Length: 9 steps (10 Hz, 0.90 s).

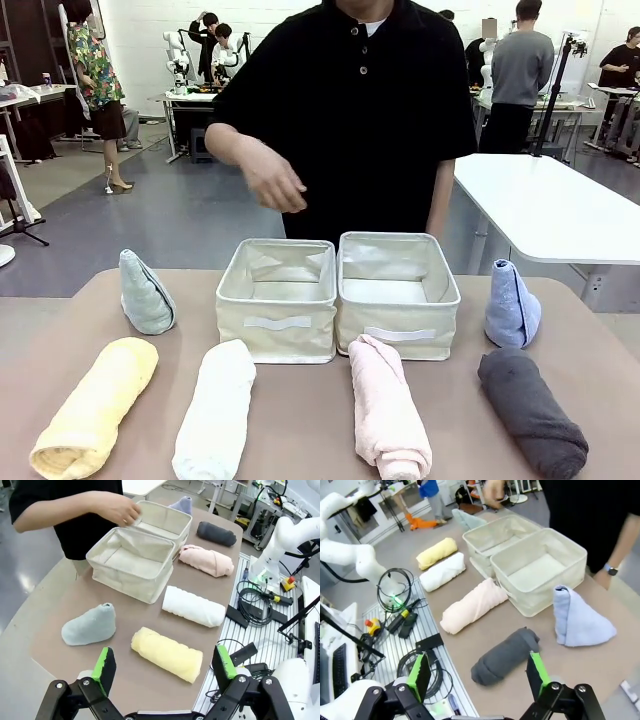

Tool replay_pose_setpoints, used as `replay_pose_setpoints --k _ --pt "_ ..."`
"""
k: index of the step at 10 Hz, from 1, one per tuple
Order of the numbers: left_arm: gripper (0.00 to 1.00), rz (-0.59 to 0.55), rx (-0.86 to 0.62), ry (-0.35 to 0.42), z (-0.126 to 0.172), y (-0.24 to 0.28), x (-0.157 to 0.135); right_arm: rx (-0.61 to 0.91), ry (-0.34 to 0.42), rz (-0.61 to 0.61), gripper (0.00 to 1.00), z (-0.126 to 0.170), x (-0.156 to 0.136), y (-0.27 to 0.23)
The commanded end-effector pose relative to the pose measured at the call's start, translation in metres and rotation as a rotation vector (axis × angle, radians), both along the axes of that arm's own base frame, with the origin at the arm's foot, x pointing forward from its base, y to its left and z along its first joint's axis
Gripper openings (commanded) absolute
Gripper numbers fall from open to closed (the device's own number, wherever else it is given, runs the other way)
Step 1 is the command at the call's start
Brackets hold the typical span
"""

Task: Sort the towels based on their folding style.
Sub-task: Pick up one triangle-folded towel and place it in the left Fabric basket.

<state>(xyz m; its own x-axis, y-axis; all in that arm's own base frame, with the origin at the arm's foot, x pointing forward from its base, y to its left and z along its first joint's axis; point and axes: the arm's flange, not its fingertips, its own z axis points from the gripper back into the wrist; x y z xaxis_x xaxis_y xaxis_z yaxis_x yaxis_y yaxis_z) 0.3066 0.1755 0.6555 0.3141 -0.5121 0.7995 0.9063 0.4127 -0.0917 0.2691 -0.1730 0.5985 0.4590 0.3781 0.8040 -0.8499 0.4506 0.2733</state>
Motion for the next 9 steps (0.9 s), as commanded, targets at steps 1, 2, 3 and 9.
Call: replay_pose_setpoints --k 1,2,3,9 --pt "1.00 -0.002 -0.006 -0.026 -0.0006 -0.0011 0.0009 0.004 -0.022 -0.004 1.00 0.0002 0.0011 0.0042" --pt "1.00 -0.002 -0.006 -0.026 -0.0006 -0.0011 0.0009 0.004 -0.022 -0.004 1.00 0.0002 0.0011 0.0042" --pt "1.00 -0.002 -0.006 -0.026 -0.0006 -0.0011 0.0009 0.004 -0.022 -0.004 1.00 0.0002 0.0011 0.0042" --pt "1.00 -0.002 -0.006 -0.026 -0.0006 -0.0011 0.0009 0.004 -0.022 -0.004 1.00 0.0002 0.0011 0.0042"
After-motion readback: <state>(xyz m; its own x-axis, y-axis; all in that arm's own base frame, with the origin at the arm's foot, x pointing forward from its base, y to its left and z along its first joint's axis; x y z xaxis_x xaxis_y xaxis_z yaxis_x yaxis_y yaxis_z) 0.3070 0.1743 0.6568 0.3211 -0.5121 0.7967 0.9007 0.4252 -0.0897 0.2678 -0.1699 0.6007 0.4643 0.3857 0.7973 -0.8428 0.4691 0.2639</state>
